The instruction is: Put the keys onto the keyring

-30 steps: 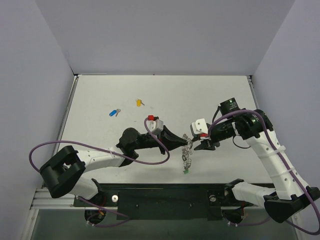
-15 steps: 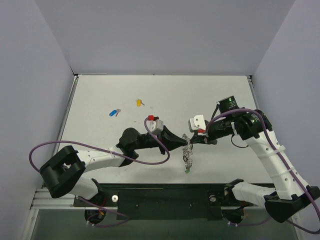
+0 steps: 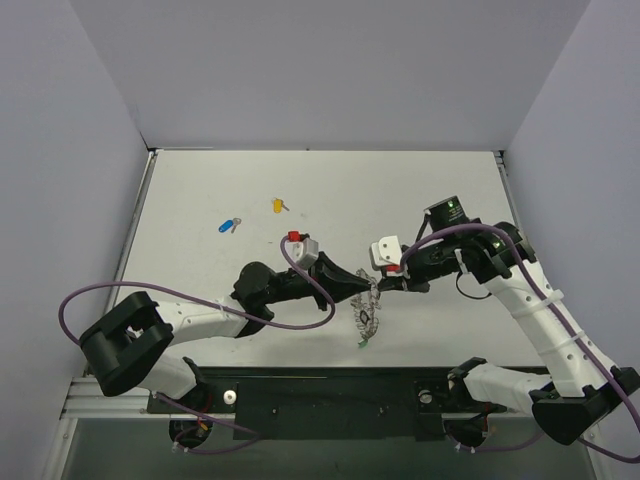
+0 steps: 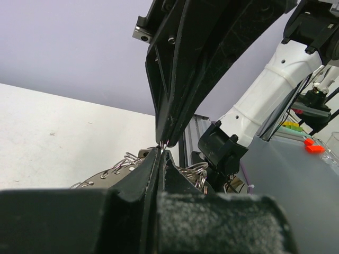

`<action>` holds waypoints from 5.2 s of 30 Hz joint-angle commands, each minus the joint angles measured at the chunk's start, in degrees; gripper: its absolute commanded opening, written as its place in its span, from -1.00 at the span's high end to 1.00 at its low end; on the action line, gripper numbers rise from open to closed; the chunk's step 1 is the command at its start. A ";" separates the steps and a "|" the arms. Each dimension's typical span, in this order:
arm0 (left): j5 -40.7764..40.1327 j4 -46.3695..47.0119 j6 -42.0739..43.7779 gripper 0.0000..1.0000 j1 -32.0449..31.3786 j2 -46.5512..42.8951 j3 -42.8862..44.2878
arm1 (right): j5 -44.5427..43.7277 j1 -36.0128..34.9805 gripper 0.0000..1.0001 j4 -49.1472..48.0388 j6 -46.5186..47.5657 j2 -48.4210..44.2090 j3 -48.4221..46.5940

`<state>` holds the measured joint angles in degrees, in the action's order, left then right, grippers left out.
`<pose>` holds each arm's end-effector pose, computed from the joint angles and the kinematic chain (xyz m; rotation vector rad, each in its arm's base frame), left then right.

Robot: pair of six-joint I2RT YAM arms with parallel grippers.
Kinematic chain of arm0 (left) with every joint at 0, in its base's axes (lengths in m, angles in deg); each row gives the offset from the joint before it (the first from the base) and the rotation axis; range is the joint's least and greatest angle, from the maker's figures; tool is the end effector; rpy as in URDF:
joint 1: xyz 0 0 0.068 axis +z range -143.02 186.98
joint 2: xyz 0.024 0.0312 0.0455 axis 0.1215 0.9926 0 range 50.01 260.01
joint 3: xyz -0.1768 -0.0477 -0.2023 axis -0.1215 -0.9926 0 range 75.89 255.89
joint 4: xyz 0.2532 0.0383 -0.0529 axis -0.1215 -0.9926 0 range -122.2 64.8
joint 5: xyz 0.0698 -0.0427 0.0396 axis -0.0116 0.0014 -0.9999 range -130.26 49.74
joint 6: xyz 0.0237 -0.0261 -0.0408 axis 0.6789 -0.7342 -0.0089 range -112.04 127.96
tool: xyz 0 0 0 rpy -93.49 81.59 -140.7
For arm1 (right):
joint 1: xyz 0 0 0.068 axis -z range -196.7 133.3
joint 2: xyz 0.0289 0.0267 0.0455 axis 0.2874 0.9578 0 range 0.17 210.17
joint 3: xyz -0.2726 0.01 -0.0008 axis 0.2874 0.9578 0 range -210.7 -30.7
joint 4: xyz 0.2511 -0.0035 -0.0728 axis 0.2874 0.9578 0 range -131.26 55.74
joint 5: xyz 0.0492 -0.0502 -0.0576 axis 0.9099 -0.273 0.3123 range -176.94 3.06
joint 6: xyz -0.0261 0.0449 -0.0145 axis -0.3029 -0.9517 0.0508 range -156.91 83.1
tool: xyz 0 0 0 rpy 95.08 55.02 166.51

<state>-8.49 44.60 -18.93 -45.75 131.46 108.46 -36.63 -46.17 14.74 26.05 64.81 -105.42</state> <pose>0.1573 -0.2379 0.2668 0.8230 1.1586 -1.5090 0.1649 0.1246 0.3845 -1.7796 1.1569 0.6946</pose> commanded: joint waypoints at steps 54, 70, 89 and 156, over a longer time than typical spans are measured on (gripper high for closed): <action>-10.39 -26.01 -10.90 1.00 9.93 8.80 20.57 | -7.60 24.46 -0.11 -0.20 -39.67 -2.41 2.46; -8.75 -15.40 -9.94 1.00 25.83 8.03 9.29 | 7.88 34.74 -0.15 -7.66 -35.54 -8.21 22.68; -31.24 -57.58 4.84 1.00 37.61 -25.73 -8.58 | 11.31 36.33 -0.18 -8.81 -31.85 -10.68 27.96; -18.58 -86.68 9.49 -0.69 47.72 -54.46 4.17 | -30.35 42.83 -0.66 -26.83 -76.93 -17.80 18.55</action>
<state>-24.86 -47.25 -10.28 2.82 78.02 114.28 -66.16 -3.86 -10.70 -50.40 47.59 -87.98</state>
